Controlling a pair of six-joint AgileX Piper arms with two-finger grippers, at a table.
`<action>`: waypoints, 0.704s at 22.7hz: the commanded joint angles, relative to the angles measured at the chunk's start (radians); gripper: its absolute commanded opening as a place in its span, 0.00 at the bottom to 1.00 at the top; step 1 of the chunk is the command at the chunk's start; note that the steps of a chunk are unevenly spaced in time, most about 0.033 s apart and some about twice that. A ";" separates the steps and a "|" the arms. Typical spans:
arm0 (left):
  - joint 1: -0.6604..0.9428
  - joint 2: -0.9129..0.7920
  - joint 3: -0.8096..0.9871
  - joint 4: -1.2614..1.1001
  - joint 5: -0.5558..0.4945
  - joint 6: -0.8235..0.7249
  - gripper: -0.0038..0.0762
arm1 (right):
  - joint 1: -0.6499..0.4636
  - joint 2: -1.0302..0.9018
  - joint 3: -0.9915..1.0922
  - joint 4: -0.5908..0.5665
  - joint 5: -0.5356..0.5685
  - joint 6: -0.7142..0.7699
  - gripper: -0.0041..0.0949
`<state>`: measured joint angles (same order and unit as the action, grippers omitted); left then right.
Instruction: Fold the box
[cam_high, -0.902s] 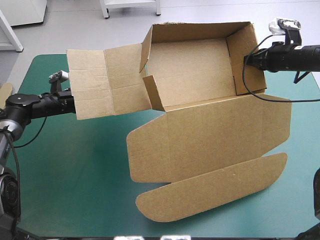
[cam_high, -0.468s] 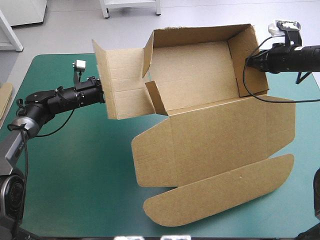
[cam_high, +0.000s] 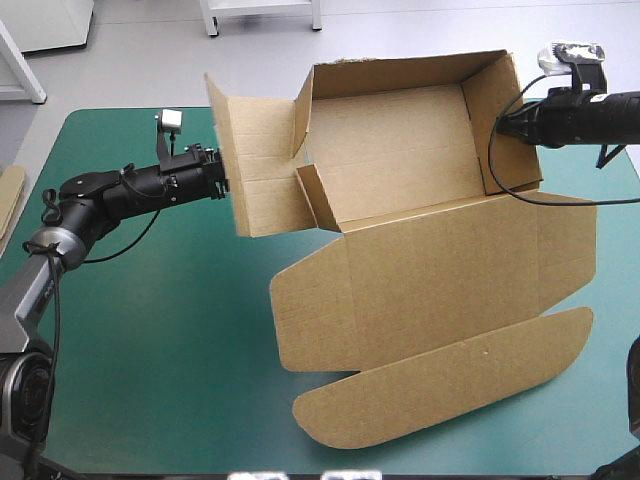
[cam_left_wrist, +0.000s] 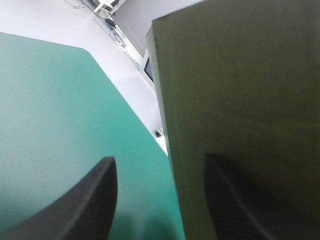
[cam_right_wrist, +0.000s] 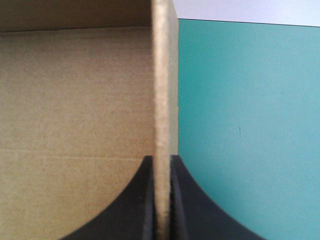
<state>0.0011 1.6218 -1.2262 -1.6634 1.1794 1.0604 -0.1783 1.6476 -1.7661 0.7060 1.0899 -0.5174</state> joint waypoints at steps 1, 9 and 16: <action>-0.029 -0.046 -0.062 -0.180 0.119 -0.013 0.58 | -0.007 -0.049 -0.029 0.058 -0.048 0.015 0.02; -0.114 -0.046 -0.150 -0.180 0.078 -0.086 0.59 | -0.007 -0.039 -0.029 0.058 -0.050 0.015 0.02; -0.177 -0.046 -0.221 -0.090 -0.045 -0.186 0.60 | -0.007 -0.039 -0.029 0.056 -0.053 0.047 0.02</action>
<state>-0.1670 1.6218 -1.4025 -1.6634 1.1379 0.9072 -0.1783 1.6495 -1.7661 0.6974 1.0764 -0.4958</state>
